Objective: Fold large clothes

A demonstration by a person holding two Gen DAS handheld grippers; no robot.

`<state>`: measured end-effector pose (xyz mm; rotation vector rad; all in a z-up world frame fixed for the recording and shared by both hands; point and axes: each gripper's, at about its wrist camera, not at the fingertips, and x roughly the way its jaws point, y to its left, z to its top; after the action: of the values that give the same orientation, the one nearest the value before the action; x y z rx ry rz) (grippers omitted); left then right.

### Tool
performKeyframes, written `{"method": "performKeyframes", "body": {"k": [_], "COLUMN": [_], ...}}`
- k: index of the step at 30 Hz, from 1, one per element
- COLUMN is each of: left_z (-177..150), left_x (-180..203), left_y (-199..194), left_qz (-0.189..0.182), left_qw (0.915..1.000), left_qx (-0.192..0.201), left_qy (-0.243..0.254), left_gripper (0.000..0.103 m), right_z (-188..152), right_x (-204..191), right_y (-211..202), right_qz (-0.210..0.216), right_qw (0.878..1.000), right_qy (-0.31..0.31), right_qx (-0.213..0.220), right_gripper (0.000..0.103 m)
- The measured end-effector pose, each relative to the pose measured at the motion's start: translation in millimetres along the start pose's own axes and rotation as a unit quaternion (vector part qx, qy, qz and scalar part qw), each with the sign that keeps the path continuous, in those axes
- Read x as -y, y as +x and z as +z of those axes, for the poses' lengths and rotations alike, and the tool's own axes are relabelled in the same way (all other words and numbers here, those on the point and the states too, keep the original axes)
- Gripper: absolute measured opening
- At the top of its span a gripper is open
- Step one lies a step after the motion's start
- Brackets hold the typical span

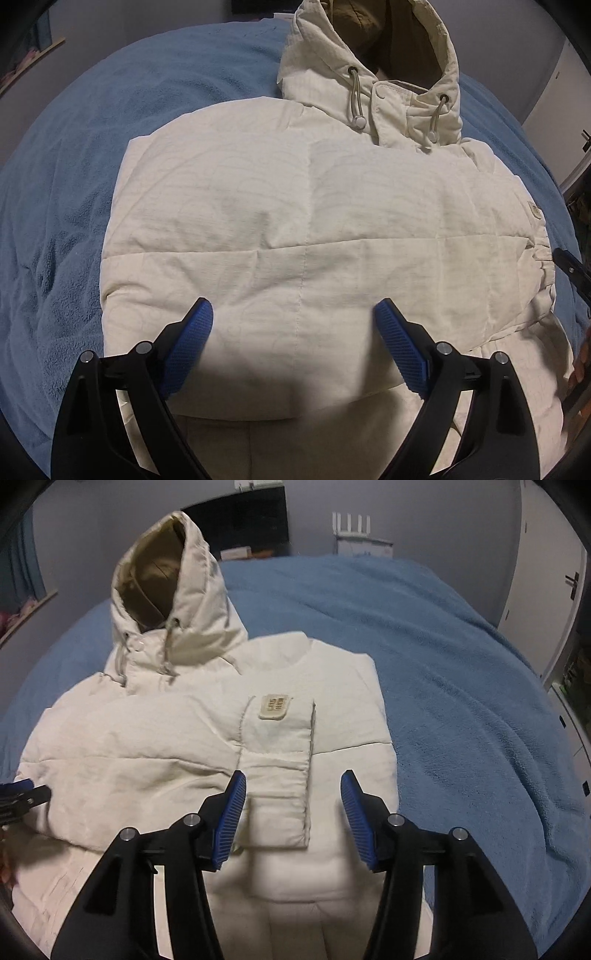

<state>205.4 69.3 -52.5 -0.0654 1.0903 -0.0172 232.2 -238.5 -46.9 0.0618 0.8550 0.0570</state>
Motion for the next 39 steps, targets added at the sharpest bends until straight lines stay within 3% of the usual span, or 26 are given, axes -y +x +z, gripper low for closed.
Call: {"method": "performKeyframes", "body": {"k": [5, 7, 9, 11, 12, 17, 21, 24, 27, 30, 33, 39], "left_z": [-2, -2, -3, -3, -4, 2, 22, 50, 80, 112, 139, 182], "left_x": [3, 5, 7, 12, 13, 13, 10, 18, 27, 26, 17, 2], "left_y": [4, 7, 12, 14, 14, 10, -21, -44, -53, -45, -35, 1], "left_qz": [0.014, 0.018, 0.026, 0.036, 0.041, 0.041, 0.019, 0.054, 0.090, 0.061, 0.032, 0.013], "left_qw": [0.9999, 0.9998, 0.9994, 0.9990, 0.9986, 0.9981, 0.9998, 0.9955, 0.9849, 0.9852, 0.9879, 0.9897], "left_qx": [-0.006, -0.009, -0.016, -0.019, -0.022, -0.041, -0.001, 0.054, 0.102, 0.102, 0.117, 0.123], "left_qy": [0.008, 0.010, 0.014, 0.020, 0.025, 0.022, 0.008, 0.055, 0.107, 0.123, 0.097, 0.072], "left_gripper": [0.087, 0.088, 0.089, 0.092, 0.098, 0.096, 0.096, 0.096, 0.096, 0.096, 0.096, 0.096], "right_z": [-5, -10, -14, -16, -17, -9, 20, 50, 88, 119, 146, 190], "right_x": [-9, -9, -2, 5, 6, 2, -2, -10, -23, -44, -67, -99], "right_y": [12, 30, 41, 46, 47, 26, -1, -8, -2, 11, 33, 83], "right_qz": [-0.001, -0.006, 0.010, 0.024, 0.025, 0.004, 0.033, 0.043, 0.059, 0.060, 0.055, 0.058], "right_qw": [0.999, 0.998, 0.998, 0.997, 0.997, 0.998, 0.999, 0.999, 0.998, 0.997, 0.996, 0.995], "right_qy": [-0.022, -0.027, -0.012, 0.004, 0.004, -0.019, -0.031, -0.027, -0.026, -0.039, -0.051, -0.051], "right_qx": [-0.023, -0.051, -0.062, -0.069, -0.070, -0.058, -0.022, 0.004, 0.018, 0.033, 0.045, 0.057], "right_gripper": [0.050, 0.051, 0.051, 0.052, 0.053, 0.067, 0.078, 0.086, 0.086, 0.086, 0.086, 0.085]}}
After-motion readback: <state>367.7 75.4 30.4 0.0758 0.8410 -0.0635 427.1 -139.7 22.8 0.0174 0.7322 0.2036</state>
